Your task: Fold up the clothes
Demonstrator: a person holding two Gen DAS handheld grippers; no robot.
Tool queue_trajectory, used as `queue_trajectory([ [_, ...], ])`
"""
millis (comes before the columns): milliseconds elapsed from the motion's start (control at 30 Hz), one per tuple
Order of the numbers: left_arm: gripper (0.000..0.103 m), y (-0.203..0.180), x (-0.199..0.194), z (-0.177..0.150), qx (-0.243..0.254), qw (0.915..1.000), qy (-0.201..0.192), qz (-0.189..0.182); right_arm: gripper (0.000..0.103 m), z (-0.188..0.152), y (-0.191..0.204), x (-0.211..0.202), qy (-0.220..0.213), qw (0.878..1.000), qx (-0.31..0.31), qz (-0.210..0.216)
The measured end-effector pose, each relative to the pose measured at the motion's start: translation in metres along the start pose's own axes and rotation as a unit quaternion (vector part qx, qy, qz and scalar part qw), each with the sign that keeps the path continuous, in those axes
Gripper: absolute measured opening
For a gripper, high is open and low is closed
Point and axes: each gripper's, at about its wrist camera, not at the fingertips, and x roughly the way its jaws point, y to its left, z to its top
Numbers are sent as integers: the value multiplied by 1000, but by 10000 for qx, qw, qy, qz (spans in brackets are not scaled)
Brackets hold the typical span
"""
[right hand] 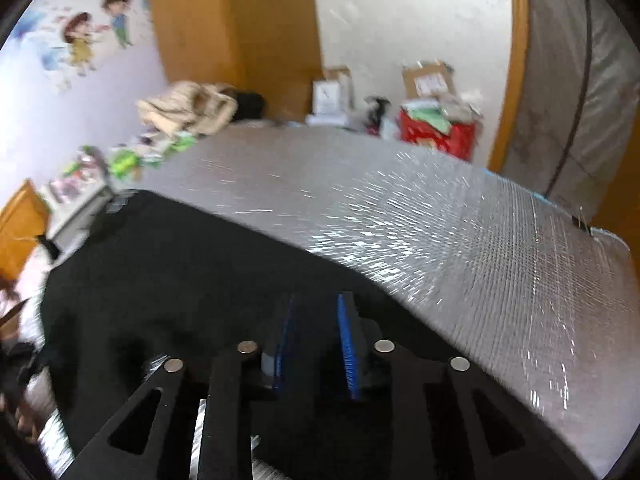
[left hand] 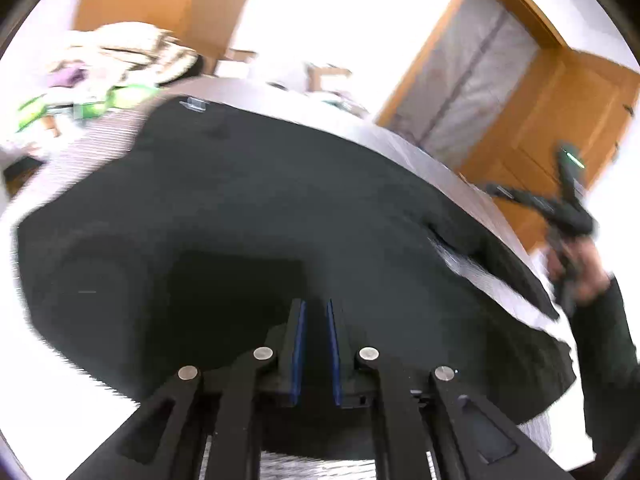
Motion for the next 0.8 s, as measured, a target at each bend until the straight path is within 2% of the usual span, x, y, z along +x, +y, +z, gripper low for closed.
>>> queue_trajectory([
  [200, 11, 48, -44, -4, -538, 9966, -378, 503, 26, -47, 71, -79, -350, 9972, -507, 419],
  [333, 11, 80, -57, -11, -855, 9931, -421, 680, 27, -84, 126, -105, -300, 9933, -819, 761],
  [433, 11, 104, -66, -15, -1092, 9897, -453, 812, 27, -115, 163, -105, -29, 9894, -989, 1067],
  [567, 11, 125, -66, -14, -1396, 9865, -465, 714, 27, -152, 200, -87, 421, 9842, -1104, 1322],
  [667, 12, 135, -61, -10, -1551, 9847, -476, 630, 27, -170, 217, -70, 636, 9829, -1155, 1288],
  [800, 12, 140, -54, -6, -1628, 9838, -466, 594, 27, -180, 231, -54, 648, 9822, -1389, 1084],
])
